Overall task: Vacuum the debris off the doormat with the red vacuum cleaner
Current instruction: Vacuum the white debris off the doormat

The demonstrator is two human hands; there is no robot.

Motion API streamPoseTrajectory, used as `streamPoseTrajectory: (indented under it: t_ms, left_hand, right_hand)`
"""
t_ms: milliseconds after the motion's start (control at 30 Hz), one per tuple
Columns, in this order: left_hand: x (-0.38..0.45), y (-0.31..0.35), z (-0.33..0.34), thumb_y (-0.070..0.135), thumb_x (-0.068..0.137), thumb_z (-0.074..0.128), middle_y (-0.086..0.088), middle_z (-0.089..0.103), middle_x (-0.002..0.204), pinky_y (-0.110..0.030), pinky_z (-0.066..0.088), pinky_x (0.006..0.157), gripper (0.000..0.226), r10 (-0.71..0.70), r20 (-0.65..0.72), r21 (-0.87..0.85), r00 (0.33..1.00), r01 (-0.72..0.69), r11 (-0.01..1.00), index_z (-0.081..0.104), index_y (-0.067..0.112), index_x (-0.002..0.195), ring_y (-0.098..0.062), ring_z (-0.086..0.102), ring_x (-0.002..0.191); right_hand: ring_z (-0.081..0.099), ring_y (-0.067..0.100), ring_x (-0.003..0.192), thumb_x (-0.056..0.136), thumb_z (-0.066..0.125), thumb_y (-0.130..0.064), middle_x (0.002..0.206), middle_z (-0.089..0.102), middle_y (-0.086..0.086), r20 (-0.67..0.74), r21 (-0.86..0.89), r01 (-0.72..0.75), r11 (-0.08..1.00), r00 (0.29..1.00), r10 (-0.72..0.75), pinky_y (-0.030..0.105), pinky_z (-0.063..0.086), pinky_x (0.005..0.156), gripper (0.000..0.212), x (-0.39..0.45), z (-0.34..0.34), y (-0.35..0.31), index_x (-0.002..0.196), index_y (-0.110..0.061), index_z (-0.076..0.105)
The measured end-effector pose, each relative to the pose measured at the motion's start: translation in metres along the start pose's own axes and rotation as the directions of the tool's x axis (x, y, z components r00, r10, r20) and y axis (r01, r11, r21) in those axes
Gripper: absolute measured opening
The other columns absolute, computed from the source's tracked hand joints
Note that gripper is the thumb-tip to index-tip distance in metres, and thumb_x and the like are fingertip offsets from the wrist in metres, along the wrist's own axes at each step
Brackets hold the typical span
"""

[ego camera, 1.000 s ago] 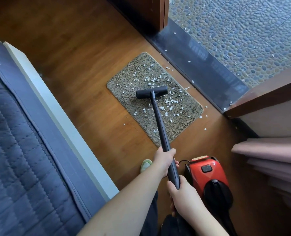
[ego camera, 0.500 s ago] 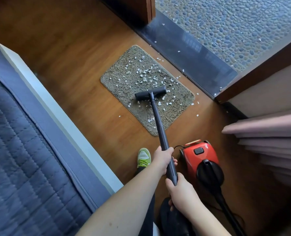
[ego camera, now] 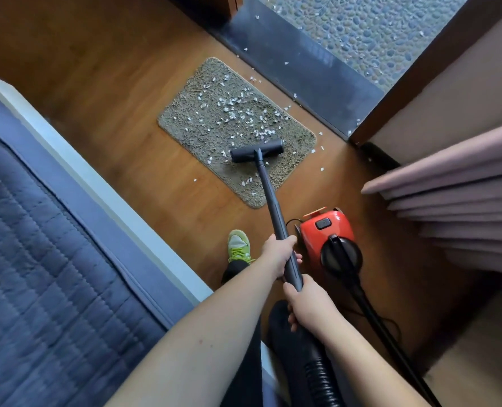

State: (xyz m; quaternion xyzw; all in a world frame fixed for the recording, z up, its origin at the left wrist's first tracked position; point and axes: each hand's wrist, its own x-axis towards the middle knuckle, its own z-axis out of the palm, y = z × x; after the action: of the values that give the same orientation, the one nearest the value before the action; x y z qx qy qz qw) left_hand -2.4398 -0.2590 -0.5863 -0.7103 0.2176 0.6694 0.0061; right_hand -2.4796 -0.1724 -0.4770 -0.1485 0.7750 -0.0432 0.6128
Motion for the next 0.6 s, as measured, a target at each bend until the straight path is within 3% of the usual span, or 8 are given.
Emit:
streamPoseTrajectory:
  t_ms: [133,300,433,500,600]
  left_hand:
    - [-0.009,-0.017,0.008,0.021,0.093,0.060,-0.015,0.059,0.088,-0.027,0.054,0.050,0.045,-0.035,0.017,0.005,0.999,0.034,0.999,0.044,0.009,0.134,-0.019,0.063,0.066]
    - [-0.019,-0.024,0.014,0.021,0.094,0.060,-0.016,0.058,0.101,-0.027,0.055,0.054,0.066,-0.060,0.027,-0.039,0.998,0.061,0.997,0.028,0.019,0.151,-0.019,0.063,0.071]
    - [-0.019,-0.018,0.012,0.018,0.094,0.060,-0.015,0.057,0.095,-0.028,0.055,0.058,0.083,-0.054,0.016,-0.085,0.998,0.055,0.995,0.007,0.024,0.157,-0.018,0.062,0.069]
    - [-0.017,-0.012,0.009,0.016,0.094,0.058,-0.015,0.057,0.094,-0.028,0.055,0.057,0.083,-0.038,0.007,-0.077,0.999,0.038,0.996,0.006,0.028,0.157,-0.019,0.061,0.068]
    - [-0.018,-0.001,0.004,0.012,0.094,0.056,-0.015,0.056,0.093,-0.027,0.054,0.052,0.077,-0.016,0.005,-0.052,1.000,0.016,0.999,0.010,0.029,0.154,-0.019,0.059,0.065]
  right_hand:
    - [0.060,0.016,0.049,0.098,0.047,-0.031,0.082,0.066,0.009,0.029,0.060,-0.034,0.998,0.999,0.033,0.023,0.048,0.042,0.022,-0.012,-0.004,0.014,0.118,-0.020,0.044]
    - [0.061,0.015,0.050,0.099,0.047,-0.031,0.086,0.066,0.009,0.060,0.064,-0.020,0.998,0.998,0.016,0.023,0.050,0.044,0.024,-0.016,-0.009,0.027,0.120,-0.021,0.044]
    - [0.061,0.014,0.047,0.098,0.047,-0.031,0.080,0.066,0.008,0.052,0.038,-0.002,0.999,0.999,0.000,0.025,0.051,0.044,0.024,-0.013,-0.012,0.022,0.119,-0.020,0.044]
    - [0.065,0.018,0.054,0.098,0.047,-0.033,0.088,0.068,0.009,0.033,0.006,-0.001,1.000,0.999,0.001,0.028,0.055,0.050,0.025,-0.004,-0.010,0.016,0.120,-0.021,0.044]
    - [0.070,0.029,0.078,0.095,0.047,-0.038,0.101,0.069,0.013,0.010,-0.026,0.015,1.000,1.000,-0.015,0.040,0.061,0.073,0.032,0.008,-0.006,0.000,0.121,-0.019,0.046]
